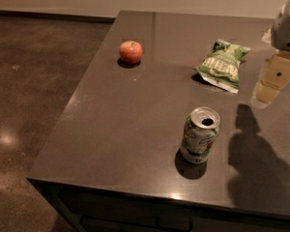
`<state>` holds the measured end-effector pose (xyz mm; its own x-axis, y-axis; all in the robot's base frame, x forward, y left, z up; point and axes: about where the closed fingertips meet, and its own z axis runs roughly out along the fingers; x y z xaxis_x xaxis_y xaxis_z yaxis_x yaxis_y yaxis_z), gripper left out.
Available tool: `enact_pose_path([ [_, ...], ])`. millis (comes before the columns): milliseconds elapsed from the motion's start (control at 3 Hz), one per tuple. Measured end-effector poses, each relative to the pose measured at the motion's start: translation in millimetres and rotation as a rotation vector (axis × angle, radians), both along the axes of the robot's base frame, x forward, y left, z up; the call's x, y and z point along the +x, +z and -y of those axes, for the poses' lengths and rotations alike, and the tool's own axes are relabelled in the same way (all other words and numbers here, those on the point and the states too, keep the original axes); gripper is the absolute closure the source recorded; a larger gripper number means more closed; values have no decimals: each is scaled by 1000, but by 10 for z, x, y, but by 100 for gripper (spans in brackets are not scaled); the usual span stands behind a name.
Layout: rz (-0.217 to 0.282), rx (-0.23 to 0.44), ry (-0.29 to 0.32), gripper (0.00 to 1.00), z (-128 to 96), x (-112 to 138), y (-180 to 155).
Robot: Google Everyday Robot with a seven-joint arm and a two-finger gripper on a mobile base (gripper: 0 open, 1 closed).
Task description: Move green jalapeno chip bag near 7up can
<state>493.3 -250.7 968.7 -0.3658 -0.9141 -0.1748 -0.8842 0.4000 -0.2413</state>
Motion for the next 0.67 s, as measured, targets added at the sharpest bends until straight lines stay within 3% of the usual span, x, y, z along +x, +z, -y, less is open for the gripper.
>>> enact_pose_path([
  [667,49,89,-226,0,234,731,-145],
])
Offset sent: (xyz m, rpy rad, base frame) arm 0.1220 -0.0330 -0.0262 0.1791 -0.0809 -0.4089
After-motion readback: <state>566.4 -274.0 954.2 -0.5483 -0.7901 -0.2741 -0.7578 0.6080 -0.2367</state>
